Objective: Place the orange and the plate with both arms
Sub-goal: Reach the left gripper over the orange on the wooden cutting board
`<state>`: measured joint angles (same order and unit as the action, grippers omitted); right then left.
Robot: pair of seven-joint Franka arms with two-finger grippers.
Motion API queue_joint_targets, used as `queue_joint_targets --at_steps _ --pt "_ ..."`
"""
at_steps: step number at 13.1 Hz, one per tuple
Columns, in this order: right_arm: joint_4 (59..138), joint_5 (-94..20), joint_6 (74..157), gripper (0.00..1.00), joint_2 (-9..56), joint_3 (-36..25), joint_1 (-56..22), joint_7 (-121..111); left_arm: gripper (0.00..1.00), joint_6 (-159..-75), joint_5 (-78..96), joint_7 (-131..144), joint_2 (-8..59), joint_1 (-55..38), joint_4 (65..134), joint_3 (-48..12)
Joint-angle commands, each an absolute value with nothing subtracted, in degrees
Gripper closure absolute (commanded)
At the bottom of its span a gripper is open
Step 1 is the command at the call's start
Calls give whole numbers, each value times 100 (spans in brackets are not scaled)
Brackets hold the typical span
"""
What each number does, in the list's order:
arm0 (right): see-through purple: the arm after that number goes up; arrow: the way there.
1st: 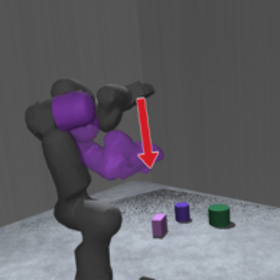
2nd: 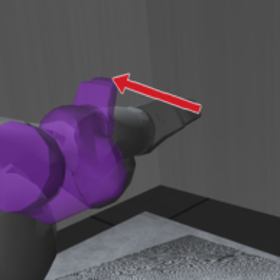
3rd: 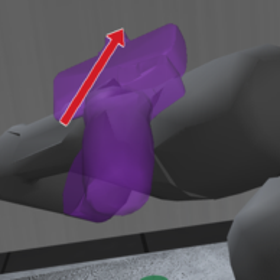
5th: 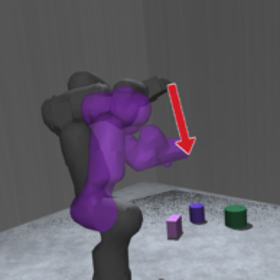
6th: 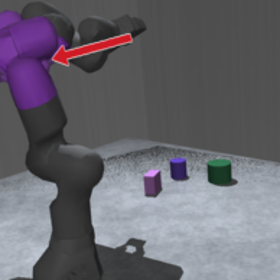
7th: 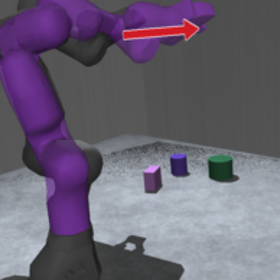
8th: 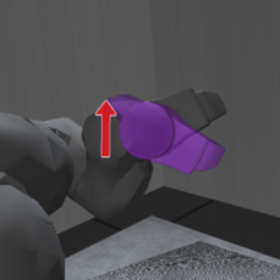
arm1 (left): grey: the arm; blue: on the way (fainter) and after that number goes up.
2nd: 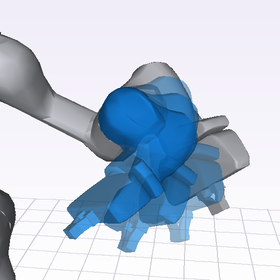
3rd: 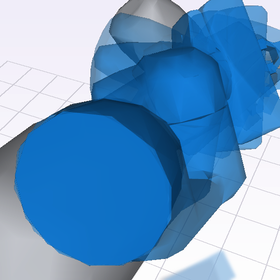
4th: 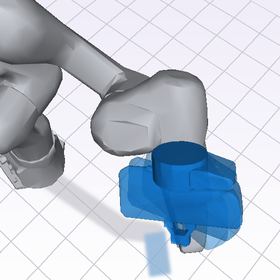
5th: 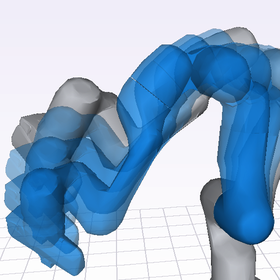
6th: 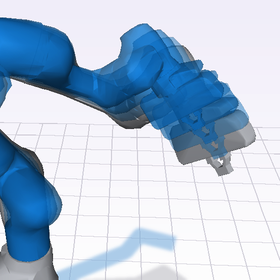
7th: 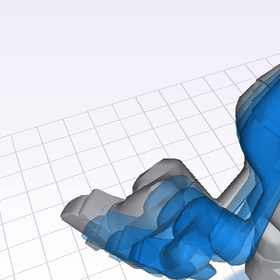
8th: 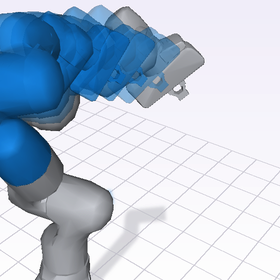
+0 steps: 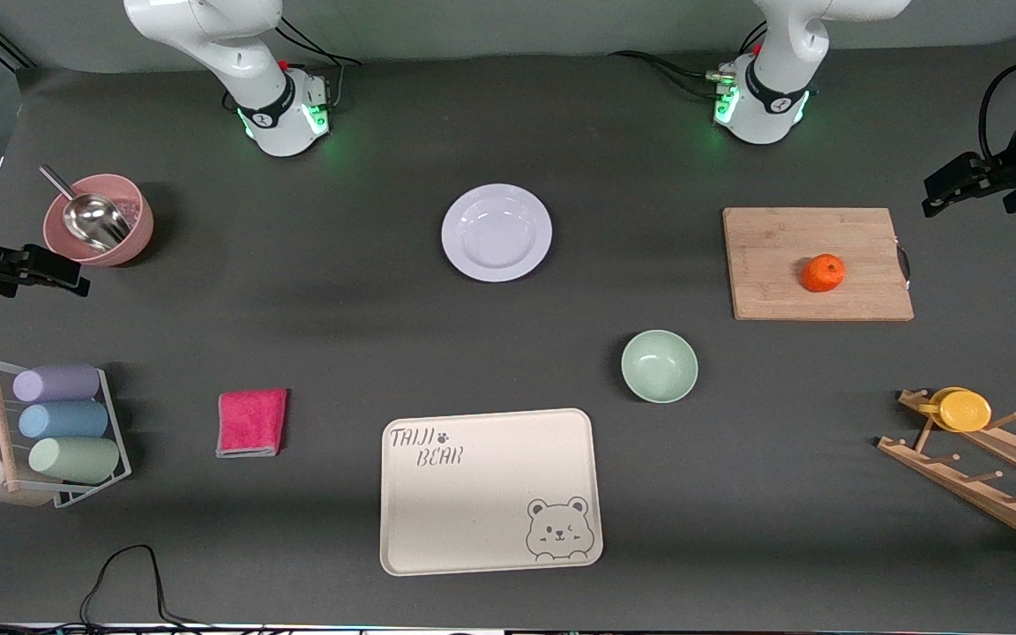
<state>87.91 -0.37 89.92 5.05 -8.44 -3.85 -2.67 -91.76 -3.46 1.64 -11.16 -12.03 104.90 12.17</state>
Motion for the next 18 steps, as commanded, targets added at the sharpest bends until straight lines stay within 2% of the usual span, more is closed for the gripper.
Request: queue_joint_targets --at_steps 1,4,7,8,10,12,15,18 --pt "8938 105 8974 0 343 -826 -422 -299 0 -9035 -316 44 -1169 -1178 10441 1230" --pt "8938 97 8974 0 343 -835 -422 -290 0 -9070 -299 -35 -1178 -1178 10660 1415" --pt "8938 97 8974 0 343 -844 -422 -281 0 -9543 -308 -62 -1256 -1169 11545 1433" --pt "8947 97 8974 0 343 -844 -413 -281 0 -9919 -325 -62 -1422 -1169 12027 1433" --pt "8947 97 8974 0 343 -853 -422 -281 0 -11173 -386 -62 -1975 -1082 13484 1433" --pt "8947 97 8982 0 343 -853 -413 -281 0 -12238 -763 -70 -2127 -1063 14489 1441" --pt "8956 97 8991 0 343 -853 -422 -281 0 -13601 -993 -123 -1900 -1063 15387 1564" --pt "8965 97 9018 0 343 -853 -413 -281 0 -14288 -1203 -378 -1224 -1063 15521 1617"
